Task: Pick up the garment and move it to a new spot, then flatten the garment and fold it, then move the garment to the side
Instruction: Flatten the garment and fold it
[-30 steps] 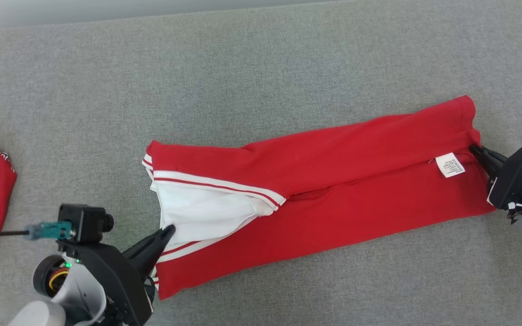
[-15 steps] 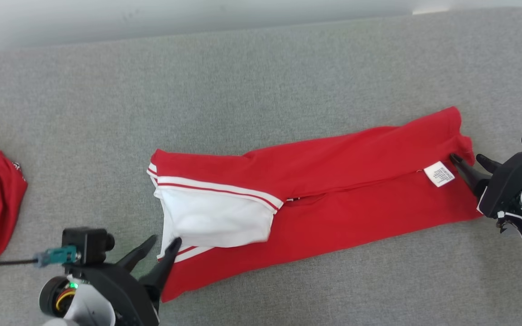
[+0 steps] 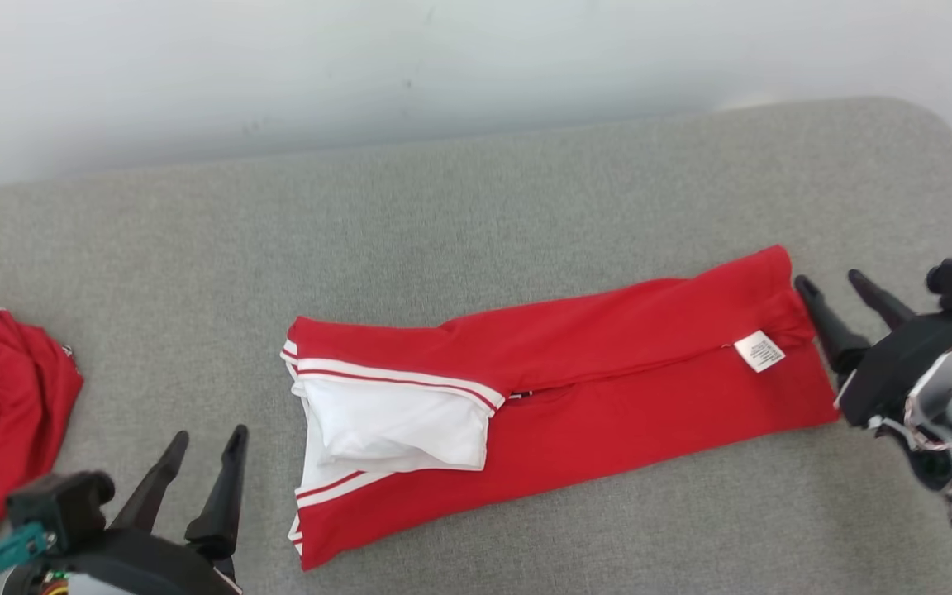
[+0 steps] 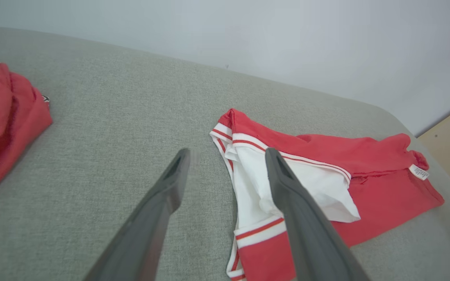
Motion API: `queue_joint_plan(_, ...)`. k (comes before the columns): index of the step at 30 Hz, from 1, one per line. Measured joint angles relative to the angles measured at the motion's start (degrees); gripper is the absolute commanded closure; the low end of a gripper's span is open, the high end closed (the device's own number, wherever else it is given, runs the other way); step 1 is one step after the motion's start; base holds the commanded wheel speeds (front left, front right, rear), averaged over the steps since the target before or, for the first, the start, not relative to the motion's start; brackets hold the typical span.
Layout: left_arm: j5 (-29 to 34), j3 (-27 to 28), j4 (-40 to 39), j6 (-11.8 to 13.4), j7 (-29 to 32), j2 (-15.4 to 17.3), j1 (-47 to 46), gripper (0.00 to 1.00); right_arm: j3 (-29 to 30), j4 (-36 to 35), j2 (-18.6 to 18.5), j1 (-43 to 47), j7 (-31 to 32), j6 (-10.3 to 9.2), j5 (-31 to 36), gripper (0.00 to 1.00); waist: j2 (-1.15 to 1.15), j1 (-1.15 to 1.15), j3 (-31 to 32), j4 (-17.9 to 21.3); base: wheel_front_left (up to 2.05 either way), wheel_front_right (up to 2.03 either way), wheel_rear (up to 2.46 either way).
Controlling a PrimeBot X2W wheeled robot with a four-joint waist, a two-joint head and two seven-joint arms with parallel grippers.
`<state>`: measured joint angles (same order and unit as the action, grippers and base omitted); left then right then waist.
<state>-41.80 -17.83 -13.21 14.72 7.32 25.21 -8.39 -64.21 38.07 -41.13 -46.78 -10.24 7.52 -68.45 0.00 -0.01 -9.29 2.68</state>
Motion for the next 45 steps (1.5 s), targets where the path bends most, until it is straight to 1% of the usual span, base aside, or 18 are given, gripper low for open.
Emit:
queue_joint_plan(4, 1.3, 0.8, 0.9, 0.5, -4.9, -1.5, 1.8, 0.00, 0.2, 1.0, 2.5, 1.5, -3.6, 0.00, 3.6, 0.00, 0.00, 0.00, 2.4, 0.2, 0.00, 0.00, 0.00)
queue_joint_plan(6, 1.6, 0.9, 2.0, 0.6, -6.7, -2.1, 2.7, 0.00, 1.0, 1.5, 3.9, 2.4, -4.4, 0.00, 5.5, 0.00, 0.00, 0.00, 3.6, 0.3, 0.00, 0.00, 0.00)
queue_joint_plan(8, 1.0, 1.1, 2.7, 0.6, -8.6, -3.7, 3.9, 0.00, 2.7, 1.7, 5.4, 3.5, -4.6, 0.00, 7.6, 0.00, 0.00, 0.00, 4.7, 0.4, 0.00, 0.00, 0.00)
queue_joint_plan(11, 1.0, 2.1, 3.9, 1.0, -12.5, -5.1, 5.9, 0.00, 8.5, 0.0, 7.4, 5.6, -4.7, 0.00, 12.4, 0.00, 0.00, 0.00, 6.4, 0.6, 0.00, 0.00, 0.00)
queue_joint_plan(15, 2.1, 1.8, 5.4, 0.9, -17.0, -6.5, 8.3, 0.00, 16.4, -2.9, 10.0, 12.3, -4.9, 0.00, 18.7, 0.00, 0.00, 0.00, 8.5, 0.8, 0.00, 0.00, 0.00)
queue_joint_plan(18, 4.2, 1.2, 6.4, 0.9, -19.5, -6.7, 9.8, 0.00, 20.6, -4.3, 11.6, 16.7, -4.9, 0.00, 22.6, 0.00, 0.00, 0.00, 9.7, 0.9, 0.00, 0.00, 0.00)
queue_joint_plan(22, 6.8, 0.7, 7.1, 0.6, -21.5, -7.7, 11.4, 0.00, 25.0, -5.3, 12.9, 21.3, -4.9, 0.00, 25.9, 0.00, 0.00, 0.00, 10.8, 0.7, 0.00, 0.00, 0.00)
queue_joint_plan(28, 13.1, 0.2, 7.4, 0.2, -22.1, -9.8, 14.2, 0.00, 29.9, -6.2, 14.4, 26.7, -4.9, 0.00, 28.2, 0.00, 0.00, 0.01, 11.8, -0.4, 0.00, 0.00, 0.00)
queue_joint_plan(31, 16.9, 1.1, 5.9, -0.1, -22.3, -11.7, 14.7, 0.00, 32.1, -6.5, 14.8, 29.2, -4.9, 0.00, 28.9, 0.00, 0.00, 0.00, 12.1, -1.1, 0.00, 0.00, 0.00)
queue_joint_plan(32, 17.6, 1.5, 5.5, -0.5, -22.3, -12.5, 15.3, 0.00, 32.8, -6.7, 15.0, 30.0, -4.9, 0.00, 29.2, 0.00, 0.00, 0.00, 12.2, -1.3, 0.00, 0.00, 0.00)
queue_joint_plan(34, 19.9, 2.0, 5.4, -1.2, -22.3, -13.2, 16.4, 0.00, 33.9, -6.9, 15.3, 31.1, -4.9, 0.00, 29.4, 0.00, 0.00, 0.00, 12.3, -1.7, 0.00, 0.00, 0.00)
queue_joint_plan(39, 23.2, 2.9, 5.2, -3.1, -22.2, -15.5, 17.2, 0.00, 36.0, -6.5, 15.8, 32.0, -4.9, 0.00, 29.5, 0.00, 0.00, 0.00, 12.1, -2.7, 0.00, 0.00, 0.00)
queue_joint_plan(45, 26.3, 3.6, 5.2, -5.4, -22.2, -18.0, 17.8, 0.00, 35.9, -1.8, 16.1, 30.9, -4.2, 0.00, 26.2, 0.00, 0.00, 0.00, 11.5, -4.0, 0.00, 0.00, 0.00)
